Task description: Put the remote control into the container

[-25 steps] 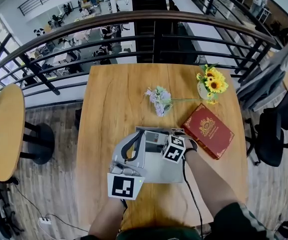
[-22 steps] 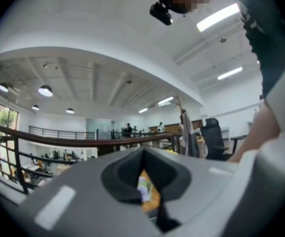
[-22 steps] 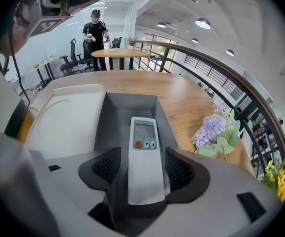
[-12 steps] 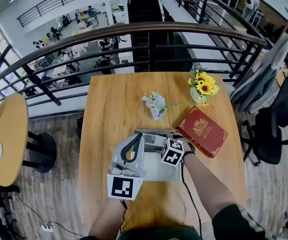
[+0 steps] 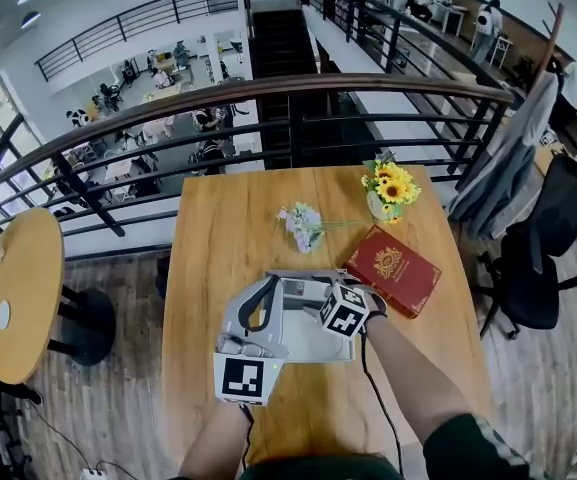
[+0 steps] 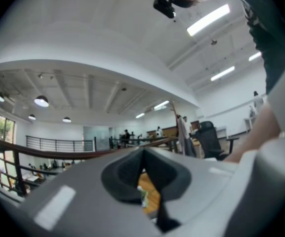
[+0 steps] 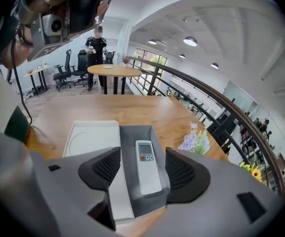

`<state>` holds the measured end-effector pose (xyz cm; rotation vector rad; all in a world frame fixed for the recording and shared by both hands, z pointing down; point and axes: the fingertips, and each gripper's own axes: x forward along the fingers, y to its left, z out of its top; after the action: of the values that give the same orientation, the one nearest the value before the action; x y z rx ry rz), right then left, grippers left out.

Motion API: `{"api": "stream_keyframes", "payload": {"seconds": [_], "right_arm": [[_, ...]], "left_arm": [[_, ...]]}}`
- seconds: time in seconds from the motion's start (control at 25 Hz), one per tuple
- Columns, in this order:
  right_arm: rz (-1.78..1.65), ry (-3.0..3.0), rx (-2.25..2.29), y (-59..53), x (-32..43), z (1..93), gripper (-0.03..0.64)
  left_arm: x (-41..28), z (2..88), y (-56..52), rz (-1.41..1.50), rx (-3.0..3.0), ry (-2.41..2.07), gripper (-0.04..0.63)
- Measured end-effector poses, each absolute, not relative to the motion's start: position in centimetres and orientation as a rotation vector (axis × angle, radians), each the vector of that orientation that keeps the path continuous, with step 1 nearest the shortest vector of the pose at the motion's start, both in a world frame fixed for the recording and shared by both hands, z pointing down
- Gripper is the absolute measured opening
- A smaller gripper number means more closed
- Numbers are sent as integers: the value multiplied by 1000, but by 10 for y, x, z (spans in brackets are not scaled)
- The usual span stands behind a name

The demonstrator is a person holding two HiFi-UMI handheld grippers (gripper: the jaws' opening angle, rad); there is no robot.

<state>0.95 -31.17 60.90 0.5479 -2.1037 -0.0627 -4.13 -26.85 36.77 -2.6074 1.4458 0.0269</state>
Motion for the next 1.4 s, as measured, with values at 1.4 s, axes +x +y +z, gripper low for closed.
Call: {"api": "stream_keyframes", "payload": {"seconds": [1.4], "right_arm": [[-222,-2746,898,-196,-30,389,295]], "left_arm": [[-68,330,-182,0,-2559,1470,-3]]}}
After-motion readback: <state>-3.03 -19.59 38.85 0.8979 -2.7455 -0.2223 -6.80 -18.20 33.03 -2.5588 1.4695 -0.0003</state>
